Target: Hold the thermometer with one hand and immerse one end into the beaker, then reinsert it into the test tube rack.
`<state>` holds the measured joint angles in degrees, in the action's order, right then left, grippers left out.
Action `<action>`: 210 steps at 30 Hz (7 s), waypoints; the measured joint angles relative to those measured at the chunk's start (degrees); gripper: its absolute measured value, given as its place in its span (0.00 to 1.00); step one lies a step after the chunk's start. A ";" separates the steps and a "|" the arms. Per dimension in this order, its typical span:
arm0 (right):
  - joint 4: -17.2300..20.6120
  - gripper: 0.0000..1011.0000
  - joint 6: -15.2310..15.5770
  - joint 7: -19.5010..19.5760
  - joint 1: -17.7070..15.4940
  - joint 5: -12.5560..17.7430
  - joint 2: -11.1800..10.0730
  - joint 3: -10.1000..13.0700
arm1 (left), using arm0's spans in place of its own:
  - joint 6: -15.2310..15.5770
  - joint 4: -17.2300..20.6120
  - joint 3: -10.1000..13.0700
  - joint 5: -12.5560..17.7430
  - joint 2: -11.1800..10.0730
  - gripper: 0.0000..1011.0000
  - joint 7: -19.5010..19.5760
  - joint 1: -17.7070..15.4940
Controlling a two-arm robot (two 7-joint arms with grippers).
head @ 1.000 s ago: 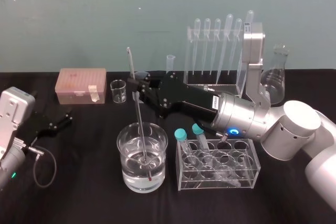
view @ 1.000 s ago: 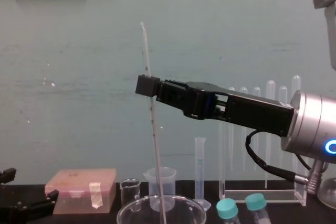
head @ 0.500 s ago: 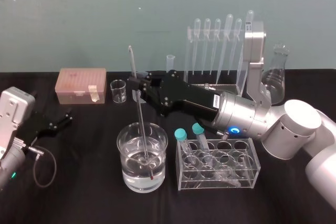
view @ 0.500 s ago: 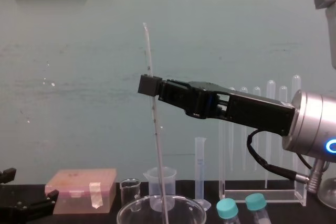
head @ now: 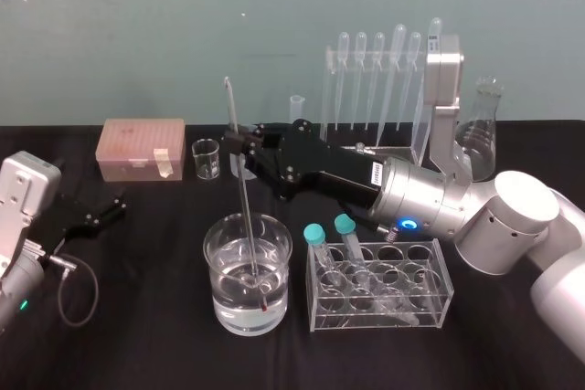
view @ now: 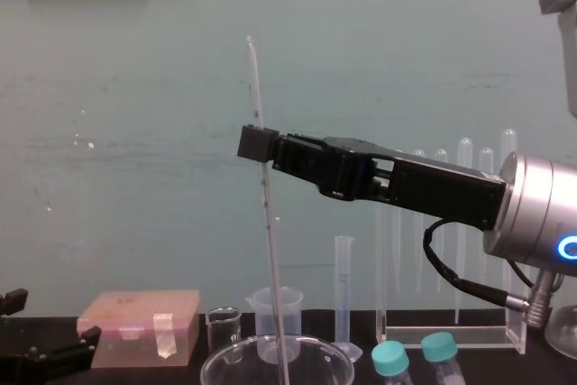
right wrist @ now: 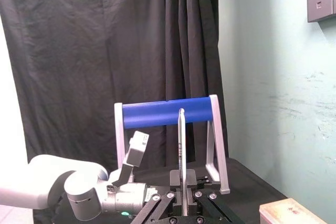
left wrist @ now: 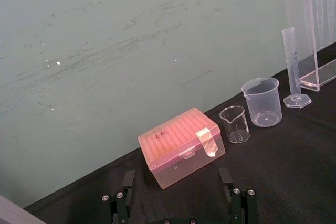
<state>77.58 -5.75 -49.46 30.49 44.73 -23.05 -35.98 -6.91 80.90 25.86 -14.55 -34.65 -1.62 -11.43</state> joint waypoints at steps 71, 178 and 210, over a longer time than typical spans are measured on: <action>5.58 0.05 2.77 0.25 3.09 4.35 -1.86 3.26 | 0.00 0.00 0.00 0.00 0.00 1.00 0.00 0.00; 11.40 0.05 5.26 14.74 -12.40 -3.67 -12.21 13.73 | 0.00 0.00 0.00 0.00 0.00 1.00 0.00 0.00; 11.53 0.74 5.23 14.81 -12.45 -3.53 -12.29 13.83 | 0.00 0.00 0.00 0.00 0.00 1.00 0.00 0.00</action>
<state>89.11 -0.52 -34.66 18.04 41.19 -35.34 -22.15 -6.91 80.90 25.86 -14.55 -34.65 -1.62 -11.43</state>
